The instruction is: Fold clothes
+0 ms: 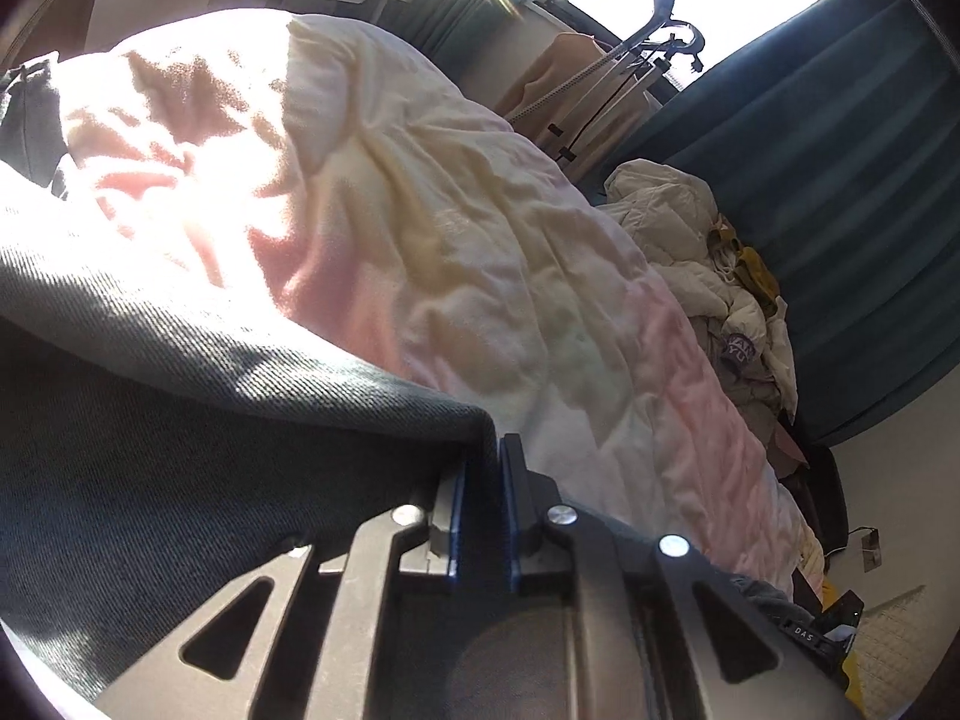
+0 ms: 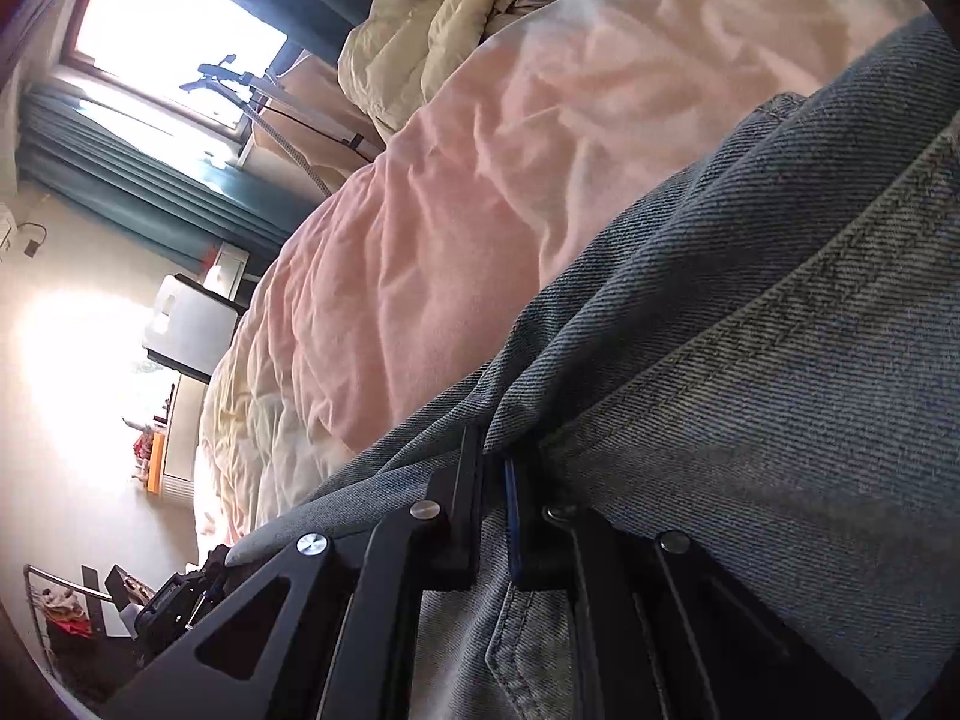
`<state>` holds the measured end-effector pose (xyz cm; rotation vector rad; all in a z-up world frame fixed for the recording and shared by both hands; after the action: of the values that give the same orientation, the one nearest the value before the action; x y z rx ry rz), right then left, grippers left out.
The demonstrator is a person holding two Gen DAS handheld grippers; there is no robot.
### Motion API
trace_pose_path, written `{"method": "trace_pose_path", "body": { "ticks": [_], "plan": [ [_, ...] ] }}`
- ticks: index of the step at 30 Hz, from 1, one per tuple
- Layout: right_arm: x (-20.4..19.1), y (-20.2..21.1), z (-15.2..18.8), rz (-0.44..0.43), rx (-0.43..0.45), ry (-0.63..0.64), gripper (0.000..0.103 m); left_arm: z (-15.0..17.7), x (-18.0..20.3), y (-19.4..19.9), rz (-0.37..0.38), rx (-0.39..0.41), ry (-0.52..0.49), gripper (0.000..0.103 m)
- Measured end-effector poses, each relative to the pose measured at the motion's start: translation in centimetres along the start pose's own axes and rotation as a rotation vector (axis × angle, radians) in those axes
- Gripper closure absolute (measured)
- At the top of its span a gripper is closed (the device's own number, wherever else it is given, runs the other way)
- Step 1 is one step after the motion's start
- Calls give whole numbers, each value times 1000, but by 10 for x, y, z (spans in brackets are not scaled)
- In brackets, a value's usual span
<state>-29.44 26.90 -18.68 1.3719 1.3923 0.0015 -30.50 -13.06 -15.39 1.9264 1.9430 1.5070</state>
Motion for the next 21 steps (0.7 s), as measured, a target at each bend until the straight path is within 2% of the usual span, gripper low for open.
{"method": "trace_pose_path", "body": {
  "ticks": [3,5,8,10,11,12,16,21],
  "plan": [
    [-8,10,4,7,6,47,91,0,-7,25,-9,14,27,82],
    [-18,17,11,17,11,104,76,0,-15,47,-24,30,39,81],
    [-34,27,25,24,14,189,60,-1,-27,82,-33,42,71,76],
    [-46,33,35,16,7,230,59,-5,-39,110,-30,57,105,65],
    [-51,35,41,9,0,248,59,-9,-46,125,-29,70,121,52],
    [-56,35,45,4,-9,262,58,-13,-54,140,-28,85,136,43],
    [-62,38,70,21,-39,321,58,-42,-105,195,-26,146,233,36],
    [-67,32,77,47,-35,361,57,-87,-211,239,-190,214,369,34]
  ]
}}
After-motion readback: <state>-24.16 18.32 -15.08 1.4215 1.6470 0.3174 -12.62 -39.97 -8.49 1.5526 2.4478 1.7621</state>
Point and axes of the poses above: each gripper's, at about its wrist camera, not at the fingertips, and y roughly against the way its jaws point, x to its right, z to its underside, the point moved 9 cm from there along -y, roughly the way its jaws point, and after that the axes turned 6 degrees about x, right-handed, at the moved point
